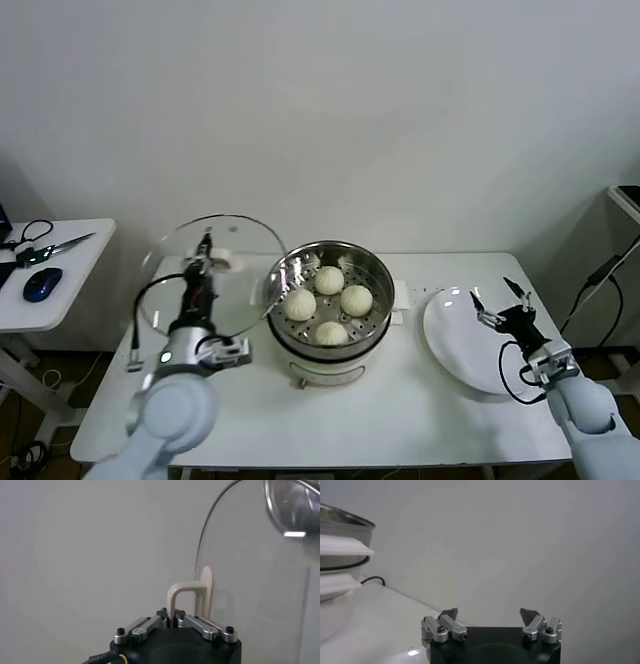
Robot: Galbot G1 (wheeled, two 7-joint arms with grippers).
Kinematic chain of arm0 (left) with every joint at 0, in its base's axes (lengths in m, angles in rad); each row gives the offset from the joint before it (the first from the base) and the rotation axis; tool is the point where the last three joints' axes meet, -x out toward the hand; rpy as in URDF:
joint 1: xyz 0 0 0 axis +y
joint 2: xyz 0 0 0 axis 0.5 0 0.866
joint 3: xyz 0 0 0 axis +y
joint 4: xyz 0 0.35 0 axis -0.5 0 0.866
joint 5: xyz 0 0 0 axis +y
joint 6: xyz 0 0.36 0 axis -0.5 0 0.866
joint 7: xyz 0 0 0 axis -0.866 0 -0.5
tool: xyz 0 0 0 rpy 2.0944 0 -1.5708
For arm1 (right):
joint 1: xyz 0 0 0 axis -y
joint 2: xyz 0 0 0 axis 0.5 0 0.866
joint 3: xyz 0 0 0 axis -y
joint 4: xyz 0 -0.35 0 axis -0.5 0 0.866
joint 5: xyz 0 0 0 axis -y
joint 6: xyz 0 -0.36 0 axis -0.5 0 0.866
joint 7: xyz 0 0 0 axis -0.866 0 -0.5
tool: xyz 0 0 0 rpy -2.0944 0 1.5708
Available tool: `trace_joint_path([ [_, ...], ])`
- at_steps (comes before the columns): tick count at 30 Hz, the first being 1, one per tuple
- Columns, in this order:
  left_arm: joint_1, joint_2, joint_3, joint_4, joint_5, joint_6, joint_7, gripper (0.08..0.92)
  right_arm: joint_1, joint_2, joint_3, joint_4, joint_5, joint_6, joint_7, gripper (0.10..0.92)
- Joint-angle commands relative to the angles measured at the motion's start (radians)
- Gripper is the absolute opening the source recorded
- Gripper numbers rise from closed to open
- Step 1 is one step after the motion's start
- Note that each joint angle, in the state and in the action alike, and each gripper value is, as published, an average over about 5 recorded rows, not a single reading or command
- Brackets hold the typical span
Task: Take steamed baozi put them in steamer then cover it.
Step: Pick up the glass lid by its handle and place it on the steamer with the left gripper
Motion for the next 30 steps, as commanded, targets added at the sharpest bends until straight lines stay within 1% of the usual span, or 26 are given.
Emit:
trace_joint_path([
  [1, -0.274, -0.277, 0.34, 0.144, 0.201, 0.106, 0.17, 0.15, -0.002, 0.005, 0.016, -0.022, -0.014, 0.006, -0.001, 0.823],
  [3, -0.257, -0.332, 0.347, 0.182, 0.221, 0.106, 0.164, 0.15, -0.004, 0.005, 0.02, -0.023, -0.013, 0.009, -0.001, 0.823],
  [7, -0.227, -0.419, 0.346, 0.255, 0.254, 0.106, 0.142, 0.15, -0.009, 0.01, 0.024, -0.023, -0.013, 0.014, -0.002, 0.823],
  [10, -0.218, -0.456, 0.342, 0.294, 0.268, 0.106, 0.137, 0.15, -0.011, 0.015, 0.025, -0.021, -0.015, 0.016, -0.003, 0.823],
  [17, -0.206, -0.485, 0.344, 0.354, 0.283, 0.106, 0.148, 0.15, -0.011, 0.023, 0.026, -0.027, -0.023, 0.021, -0.004, 0.823],
  [24, -0.217, -0.522, 0.329, 0.418, 0.29, 0.106, 0.133, 0.15, -0.01, 0.03, 0.027, -0.029, -0.032, 0.026, -0.005, 0.823],
  [30, -0.217, -0.518, 0.311, 0.444, 0.302, 0.106, 0.124, 0.15, -0.011, 0.033, 0.031, -0.03, -0.035, 0.029, -0.006, 0.823],
])
